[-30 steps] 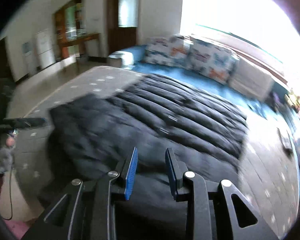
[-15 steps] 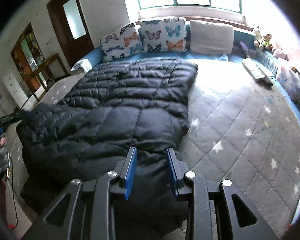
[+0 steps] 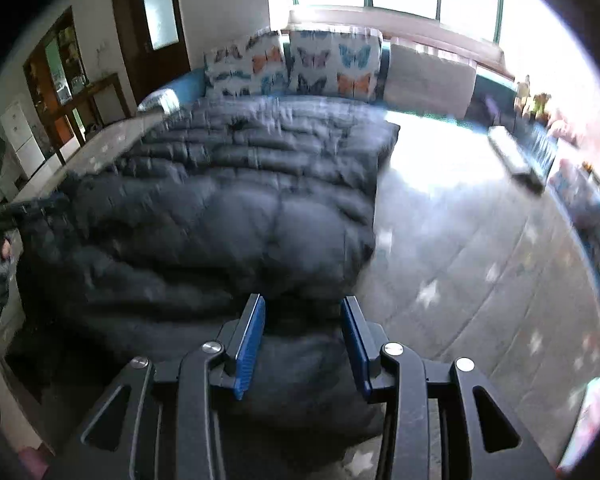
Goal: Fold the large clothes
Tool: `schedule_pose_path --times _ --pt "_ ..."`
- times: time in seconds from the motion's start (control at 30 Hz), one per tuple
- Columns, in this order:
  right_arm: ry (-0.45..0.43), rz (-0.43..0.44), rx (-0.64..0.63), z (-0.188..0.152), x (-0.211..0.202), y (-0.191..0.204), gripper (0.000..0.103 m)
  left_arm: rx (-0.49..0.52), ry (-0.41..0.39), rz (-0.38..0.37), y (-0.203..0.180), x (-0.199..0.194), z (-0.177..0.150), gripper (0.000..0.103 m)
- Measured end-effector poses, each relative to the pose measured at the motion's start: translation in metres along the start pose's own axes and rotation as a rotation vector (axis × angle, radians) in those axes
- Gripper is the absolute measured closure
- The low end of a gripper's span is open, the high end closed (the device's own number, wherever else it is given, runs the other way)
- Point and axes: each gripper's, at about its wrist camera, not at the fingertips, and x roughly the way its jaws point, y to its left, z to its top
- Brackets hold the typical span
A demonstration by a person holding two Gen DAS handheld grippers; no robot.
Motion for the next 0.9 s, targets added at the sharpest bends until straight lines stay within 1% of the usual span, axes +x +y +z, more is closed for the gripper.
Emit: schedule_pose_path --times 0.1,0.2,0.3,0.33,0.37,0.43,0.5,0.57,0.63,0.7,0.73,0.77,0.8,0.83,0.87,0.9 --pt "-0.016 0.045 -0.018 0.015 0.007 0.01 0.06 -0.002 0.001 -0.003 0.001 -0.002 0.0 0.038" --pt "0.015 0.078 -0.044 0.02 0.03 0.021 0.059 -0.006 0.005 -0.002 0.0 0.0 0.0 0.038" --pt "0.092 0.074 -0.083 0.011 0.063 0.028 0.056 -0.004 0.002 -0.002 0.003 0.0 -0.002 0.039" --pt "0.088 0.078 -0.081 0.005 0.069 0.028 0.056 -0.003 -0.002 -0.004 0.005 0.002 -0.003 0.04" --pt "0.081 0.08 -0.077 0.002 0.069 0.028 0.056 -0.003 -0.002 0.0 0.007 0.003 -0.004 0.042" --pt "0.086 0.073 -0.09 0.001 0.063 0.03 0.056 0.002 0.001 0.005 0.008 0.004 -0.006 0.042" --pt "0.103 0.046 -0.103 0.006 0.053 0.034 0.056 0.026 -0.001 0.018 0.007 0.005 -0.008 0.042" --pt "0.087 0.038 -0.117 0.015 0.04 0.04 0.056 0.034 0.003 0.023 0.006 0.005 -0.008 0.042" --pt "0.051 0.081 -0.121 0.022 0.029 0.049 0.056 0.029 0.007 0.019 0.006 0.004 -0.007 0.042" --pt "0.036 0.128 -0.13 0.026 0.027 0.06 0.056 0.024 0.008 0.02 0.006 0.004 -0.007 0.042" --pt "0.034 0.153 -0.137 0.026 0.028 0.067 0.056 0.027 0.005 0.028 0.006 0.005 -0.007 0.042" --pt "0.051 0.187 -0.152 0.023 0.034 0.077 0.056 0.035 0.002 0.036 0.004 0.004 -0.008 0.042" --pt "0.082 0.197 -0.167 0.019 0.044 0.086 0.055 0.048 -0.002 0.049 0.002 0.004 -0.009 0.042" --pt "0.104 0.186 -0.18 0.015 0.051 0.091 0.054 0.067 -0.01 0.069 0.0 0.005 -0.011 0.042" --pt "0.128 0.152 -0.205 0.008 0.062 0.098 0.054 0.075 -0.014 0.075 -0.002 0.004 -0.012 0.042" --pt "0.131 0.13 -0.23 0.003 0.068 0.102 0.054 0.08 -0.015 0.078 -0.003 0.003 -0.012 0.042"
